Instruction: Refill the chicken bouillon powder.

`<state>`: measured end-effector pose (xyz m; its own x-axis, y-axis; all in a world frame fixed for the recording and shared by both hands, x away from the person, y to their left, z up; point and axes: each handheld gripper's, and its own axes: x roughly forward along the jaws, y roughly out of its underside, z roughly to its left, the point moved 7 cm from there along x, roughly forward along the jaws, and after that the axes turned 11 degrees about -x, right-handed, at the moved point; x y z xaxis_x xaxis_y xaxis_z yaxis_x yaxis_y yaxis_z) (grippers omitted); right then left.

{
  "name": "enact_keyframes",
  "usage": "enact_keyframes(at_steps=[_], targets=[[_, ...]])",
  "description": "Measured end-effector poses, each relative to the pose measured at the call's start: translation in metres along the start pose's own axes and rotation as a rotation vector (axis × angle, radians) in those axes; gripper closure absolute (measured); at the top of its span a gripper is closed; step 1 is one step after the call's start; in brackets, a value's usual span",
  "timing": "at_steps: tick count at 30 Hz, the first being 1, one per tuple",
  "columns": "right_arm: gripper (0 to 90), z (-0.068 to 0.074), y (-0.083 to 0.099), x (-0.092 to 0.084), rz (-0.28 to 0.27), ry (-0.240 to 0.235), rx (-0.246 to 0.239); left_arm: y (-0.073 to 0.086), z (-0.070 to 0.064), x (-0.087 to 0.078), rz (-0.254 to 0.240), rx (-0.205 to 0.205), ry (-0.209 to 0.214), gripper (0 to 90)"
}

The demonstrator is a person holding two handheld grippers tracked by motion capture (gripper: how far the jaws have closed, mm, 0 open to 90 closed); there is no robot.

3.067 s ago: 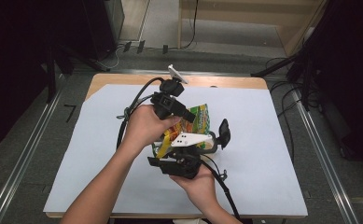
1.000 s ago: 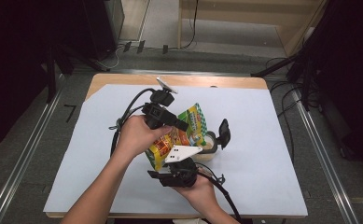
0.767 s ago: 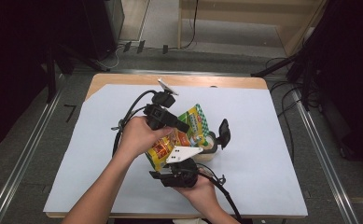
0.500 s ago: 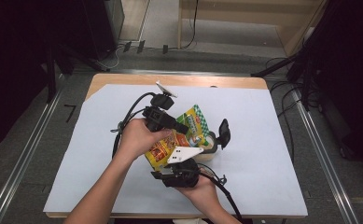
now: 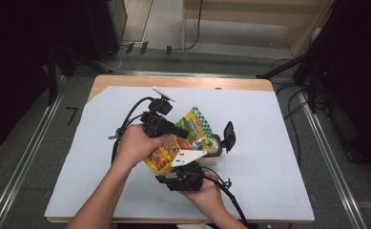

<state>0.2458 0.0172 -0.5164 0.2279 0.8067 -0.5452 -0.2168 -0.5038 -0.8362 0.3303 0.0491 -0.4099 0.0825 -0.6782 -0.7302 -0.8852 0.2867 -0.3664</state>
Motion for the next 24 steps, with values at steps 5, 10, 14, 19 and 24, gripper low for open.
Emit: enact_keyframes(at_steps=[5, 10, 14, 19, 24], targets=[[59.2, -0.001, 0.002, 0.001, 0.005, -0.002, 0.002, 0.002, 0.001, -0.002, -0.004, -0.004, 0.007, 86.2], [59.0, -0.002, 0.004, 0.001, 0.016, 0.002, -0.001, 0.003, 0.002, 0.000, -0.012, -0.009, 0.019, 85.6], [59.0, -0.004, 0.009, 0.002, 0.032, 0.007, -0.011, 0.005, 0.003, 0.004, -0.014, 0.000, 0.018, 85.4], [58.2, -0.005, 0.010, 0.002, 0.023, -0.004, -0.003, 0.006, 0.003, 0.003, -0.031, 0.040, 0.014, 87.4], [53.0, -0.005, 0.011, 0.002, 0.024, -0.013, 0.007, 0.008, 0.003, -0.005, -0.037, 0.055, 0.011, 88.6]])
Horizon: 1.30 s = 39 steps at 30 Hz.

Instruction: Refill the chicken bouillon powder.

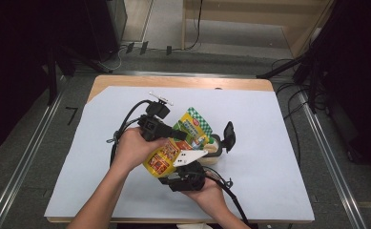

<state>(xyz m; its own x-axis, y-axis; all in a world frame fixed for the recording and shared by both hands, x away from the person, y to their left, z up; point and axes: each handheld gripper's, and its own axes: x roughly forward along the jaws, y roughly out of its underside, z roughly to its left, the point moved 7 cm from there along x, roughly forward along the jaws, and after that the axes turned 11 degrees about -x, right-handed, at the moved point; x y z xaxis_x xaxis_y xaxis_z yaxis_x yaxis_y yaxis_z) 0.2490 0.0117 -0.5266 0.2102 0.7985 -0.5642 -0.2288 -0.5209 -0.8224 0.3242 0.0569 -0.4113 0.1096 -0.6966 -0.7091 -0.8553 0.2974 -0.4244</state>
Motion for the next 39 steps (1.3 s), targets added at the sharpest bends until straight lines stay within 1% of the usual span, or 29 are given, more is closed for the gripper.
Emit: enact_keyframes(at_steps=[4, 8, 10, 13, 15, 20, 22, 25, 27, 28, 31, 35, 38, 39], targets=[[50.6, -0.002, -0.001, -0.001, -0.012, 0.010, 0.004, 0.002, 0.001, -0.011, -0.011, -0.002, 0.032, 88.8], [49.9, -0.004, -0.002, -0.004, -0.021, 0.022, 0.007, 0.006, 0.004, -0.020, -0.018, 0.004, 0.045, 89.1], [49.9, -0.005, -0.002, -0.005, -0.022, 0.029, 0.004, 0.007, 0.006, -0.026, -0.023, -0.004, 0.053, 89.1], [49.2, -0.007, -0.002, -0.008, -0.033, 0.041, 0.011, 0.008, 0.011, -0.033, -0.036, -0.015, 0.054, 89.0], [48.2, -0.010, -0.003, -0.009, -0.040, 0.047, 0.028, 0.009, 0.014, -0.037, -0.041, -0.021, 0.059, 89.1], [48.2, -0.019, -0.004, -0.014, -0.058, 0.065, 0.086, 0.008, 0.020, -0.049, -0.080, -0.035, 0.073, 89.5], [48.1, -0.022, -0.002, -0.016, -0.049, 0.076, 0.103, 0.007, 0.023, -0.054, -0.094, -0.028, 0.073, 89.6], [48.2, -0.026, 0.000, -0.017, -0.037, 0.088, 0.126, 0.006, 0.028, -0.060, -0.115, -0.036, 0.072, 89.8], [48.1, -0.027, 0.000, -0.017, -0.039, 0.090, 0.128, 0.005, 0.033, -0.063, -0.132, -0.042, 0.067, 90.0], [48.2, -0.028, 0.000, -0.017, -0.040, 0.090, 0.126, 0.005, 0.035, -0.064, -0.141, -0.054, 0.067, 90.0], [48.2, -0.028, 0.000, -0.017, -0.039, 0.089, 0.127, 0.003, 0.044, -0.068, -0.164, -0.070, 0.063, 89.9], [48.7, -0.027, 0.001, -0.016, -0.030, 0.083, 0.126, 0.002, 0.059, -0.075, -0.192, -0.097, 0.043, 90.0], [48.9, -0.026, 0.002, -0.015, -0.028, 0.081, 0.122, -0.001, 0.070, -0.078, -0.217, -0.121, 0.040, 90.0], [48.9, -0.026, 0.002, -0.015, -0.028, 0.081, 0.121, -0.002, 0.073, -0.079, -0.217, -0.125, 0.040, 90.0]])
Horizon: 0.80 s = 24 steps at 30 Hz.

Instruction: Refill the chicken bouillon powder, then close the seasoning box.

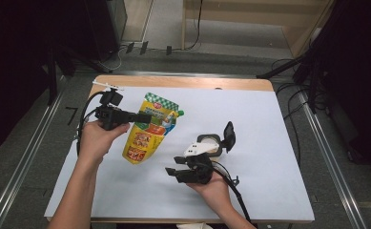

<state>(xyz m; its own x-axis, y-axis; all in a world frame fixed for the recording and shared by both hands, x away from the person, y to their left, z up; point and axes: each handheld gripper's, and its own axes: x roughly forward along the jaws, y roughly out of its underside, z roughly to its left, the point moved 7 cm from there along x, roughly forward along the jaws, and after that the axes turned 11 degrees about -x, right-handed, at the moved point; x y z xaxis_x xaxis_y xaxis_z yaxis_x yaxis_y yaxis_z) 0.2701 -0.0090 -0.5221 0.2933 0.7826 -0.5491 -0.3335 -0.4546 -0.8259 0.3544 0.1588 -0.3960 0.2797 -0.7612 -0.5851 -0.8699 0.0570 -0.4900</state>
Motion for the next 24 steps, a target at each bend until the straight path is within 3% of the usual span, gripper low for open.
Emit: enact_keyframes(at_steps=[5, 12, 16, 24], targets=[[49.1, 0.001, 0.002, -0.002, 0.004, 0.002, 0.005, -0.012, 0.014, 0.000, -0.029, -0.016, -0.017, 90.0], [49.2, -0.002, 0.003, -0.006, -0.010, 0.014, 0.015, -0.022, 0.024, 0.012, -0.057, -0.007, -0.034, 90.0], [49.3, -0.004, 0.005, -0.008, -0.005, 0.020, 0.023, -0.020, 0.029, 0.018, -0.053, -0.008, -0.036, 90.0], [49.6, -0.004, 0.002, -0.010, -0.014, 0.016, 0.020, -0.011, 0.030, 0.011, -0.056, -0.004, -0.017, 89.8]])
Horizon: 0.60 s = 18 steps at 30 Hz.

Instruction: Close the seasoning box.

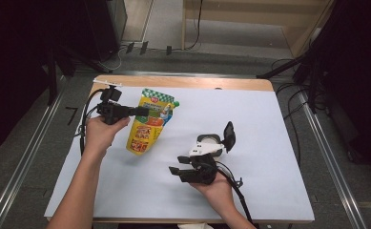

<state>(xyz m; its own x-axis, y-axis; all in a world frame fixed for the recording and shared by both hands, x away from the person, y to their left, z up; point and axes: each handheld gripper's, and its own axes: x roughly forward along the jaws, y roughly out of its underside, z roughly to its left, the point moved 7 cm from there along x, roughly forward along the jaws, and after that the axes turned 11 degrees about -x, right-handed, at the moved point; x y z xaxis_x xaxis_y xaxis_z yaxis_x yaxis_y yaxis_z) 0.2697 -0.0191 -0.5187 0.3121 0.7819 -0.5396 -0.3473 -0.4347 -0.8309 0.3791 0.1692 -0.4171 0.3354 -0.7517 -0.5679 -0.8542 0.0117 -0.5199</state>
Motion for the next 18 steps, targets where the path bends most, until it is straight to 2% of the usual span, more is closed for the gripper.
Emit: enact_keyframes(at_steps=[11, 18], targets=[[49.6, 0.004, -0.006, 0.000, -0.002, -0.015, -0.023, 0.018, -0.001, -0.013, -0.006, 0.041, -0.018, 87.0], [49.7, 0.002, -0.010, -0.001, -0.007, -0.014, -0.029, 0.032, 0.002, -0.023, -0.029, 0.041, -0.019, 85.2]])
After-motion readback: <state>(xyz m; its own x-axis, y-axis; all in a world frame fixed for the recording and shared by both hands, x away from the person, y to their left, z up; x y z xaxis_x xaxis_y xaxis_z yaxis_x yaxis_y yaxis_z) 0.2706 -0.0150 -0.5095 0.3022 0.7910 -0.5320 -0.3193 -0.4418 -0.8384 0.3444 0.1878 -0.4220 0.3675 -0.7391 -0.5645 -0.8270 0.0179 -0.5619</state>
